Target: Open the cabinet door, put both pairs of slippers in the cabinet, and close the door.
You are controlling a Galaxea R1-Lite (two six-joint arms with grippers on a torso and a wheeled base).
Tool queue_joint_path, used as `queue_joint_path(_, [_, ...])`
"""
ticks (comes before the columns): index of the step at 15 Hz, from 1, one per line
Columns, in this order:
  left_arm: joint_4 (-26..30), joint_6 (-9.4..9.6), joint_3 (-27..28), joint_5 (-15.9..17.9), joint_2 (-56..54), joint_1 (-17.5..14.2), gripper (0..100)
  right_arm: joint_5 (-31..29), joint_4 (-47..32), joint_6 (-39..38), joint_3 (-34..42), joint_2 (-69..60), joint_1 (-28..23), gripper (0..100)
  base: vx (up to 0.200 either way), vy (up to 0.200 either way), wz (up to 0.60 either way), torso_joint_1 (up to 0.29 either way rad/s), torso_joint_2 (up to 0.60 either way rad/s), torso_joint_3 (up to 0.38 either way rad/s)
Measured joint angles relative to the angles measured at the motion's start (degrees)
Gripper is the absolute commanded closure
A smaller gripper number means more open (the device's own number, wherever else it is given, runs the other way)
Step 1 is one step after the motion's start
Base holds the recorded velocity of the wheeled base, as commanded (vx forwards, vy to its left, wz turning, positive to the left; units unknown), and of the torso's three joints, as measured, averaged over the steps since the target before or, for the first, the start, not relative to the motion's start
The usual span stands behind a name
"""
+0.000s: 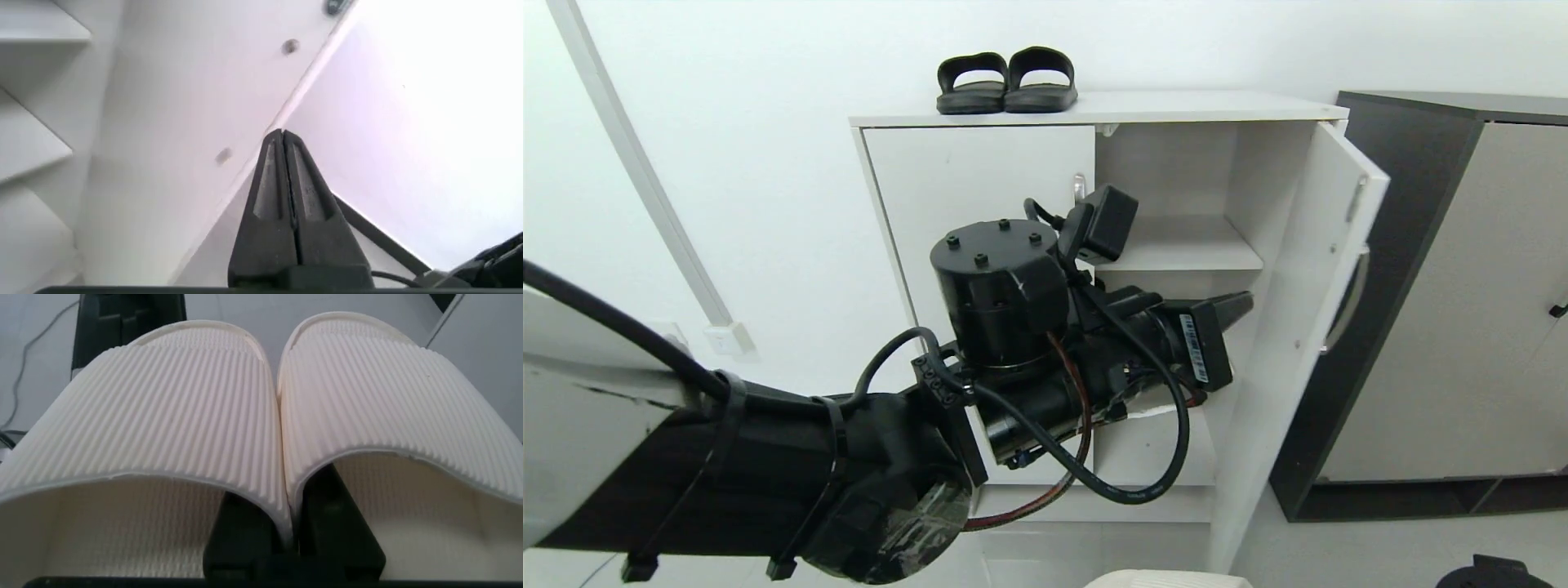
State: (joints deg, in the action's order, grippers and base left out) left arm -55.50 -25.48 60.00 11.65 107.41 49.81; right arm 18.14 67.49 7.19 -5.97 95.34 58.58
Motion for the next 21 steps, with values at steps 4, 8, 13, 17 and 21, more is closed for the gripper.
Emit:
queue_joint_path(4, [0.0,0.38,-1.2,-0.3,-0.6,-3.4,100,-1.5,0.1,-0.3,-2.0,1.0,-1.1,100,0.0,0.0,0.0,0.0,0.0,0.0])
queue_joint_path(8, [0.1,3.21,-5.6,-7.4,-4.8,-11.2,100,-19.3,-0.5,-6.1,-12.0,6.0,-7.1,100,0.0,0.0,0.0,0.0,0.0,0.0])
queue_joint_path(13, [0.3,11.56,-22.3,-18.5,-17.3,-18.4,100,-38.4,-7.9,-14.3,-28.6,14.6,-11.1,100,0.0,0.0,0.0,0.0,0.0,0.0])
queue_joint_path(17, [2.6,16.62,-39.0,-40.2,-34.2,-21.9,100,-45.2,-18.2,-19.8,-37.7,18.6,-14.9,100,0.0,0.0,0.0,0.0,0.0,0.0])
queue_joint_path(21, [13.2,17.74,-50.4,-45.6,-54.0,-34.0,100,-49.0,-18.5,-20.2,-39.2,20.3,-15.6,100,0.0,0.0,0.0,0.0,0.0,0.0])
